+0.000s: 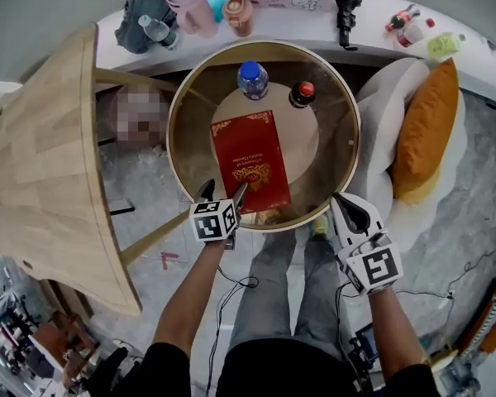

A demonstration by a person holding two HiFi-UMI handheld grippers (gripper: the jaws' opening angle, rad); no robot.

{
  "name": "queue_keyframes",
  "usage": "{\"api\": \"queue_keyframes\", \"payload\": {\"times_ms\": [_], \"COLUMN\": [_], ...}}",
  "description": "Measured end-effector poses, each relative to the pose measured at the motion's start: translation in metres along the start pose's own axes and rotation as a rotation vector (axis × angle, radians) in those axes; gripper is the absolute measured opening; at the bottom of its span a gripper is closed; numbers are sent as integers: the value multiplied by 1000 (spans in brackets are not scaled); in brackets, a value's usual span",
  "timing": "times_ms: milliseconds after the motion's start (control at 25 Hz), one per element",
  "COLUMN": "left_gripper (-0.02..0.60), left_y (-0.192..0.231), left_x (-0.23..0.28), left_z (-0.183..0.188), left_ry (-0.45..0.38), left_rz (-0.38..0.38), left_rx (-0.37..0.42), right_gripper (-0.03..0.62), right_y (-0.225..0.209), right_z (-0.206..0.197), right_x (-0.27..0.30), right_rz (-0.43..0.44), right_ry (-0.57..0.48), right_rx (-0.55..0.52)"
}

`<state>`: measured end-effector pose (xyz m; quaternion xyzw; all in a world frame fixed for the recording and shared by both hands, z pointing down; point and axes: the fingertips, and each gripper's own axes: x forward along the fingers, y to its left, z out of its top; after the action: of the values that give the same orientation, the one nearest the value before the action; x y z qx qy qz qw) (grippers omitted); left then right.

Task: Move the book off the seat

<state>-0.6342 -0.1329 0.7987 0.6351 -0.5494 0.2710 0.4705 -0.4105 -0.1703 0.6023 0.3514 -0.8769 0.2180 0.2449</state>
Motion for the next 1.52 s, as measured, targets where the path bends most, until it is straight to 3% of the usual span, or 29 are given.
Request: {"api": "queue_keyframes", "payload": {"times_ms": [120,320,400,600,880,1200,1520], "left_gripper": [369,193,127,52,15,14,14], "left_y": [7,-19,-39,-94,-200,-315,-369], "left_x": [-25,-91,-112,-164,-251,-339,-386], "left_z": [21,49,50,54,59,63,67], "left_ry": [-64,-241,-261,-307,-423,-570,-689], "left_rz": [33,79,64,21,-37,-75,-76], "left_rx": [35,108,122,137,176,253,289], "right_gripper": [6,6,6,6,6,6,6], "right_y": [-5,-9,-12,-15,-22,-47,-38], "right_z": [19,58,75,114,135,157,165], "right_x": [0,-35,-55,-105,-198,-288,-350], "right_rz": [12,37,47,77,137,122,117], "right_ry": [-39,-99,-119,-185,-200,-279,-362], "right_rx": [-10,-20,-17,6,42,35,-71]}}
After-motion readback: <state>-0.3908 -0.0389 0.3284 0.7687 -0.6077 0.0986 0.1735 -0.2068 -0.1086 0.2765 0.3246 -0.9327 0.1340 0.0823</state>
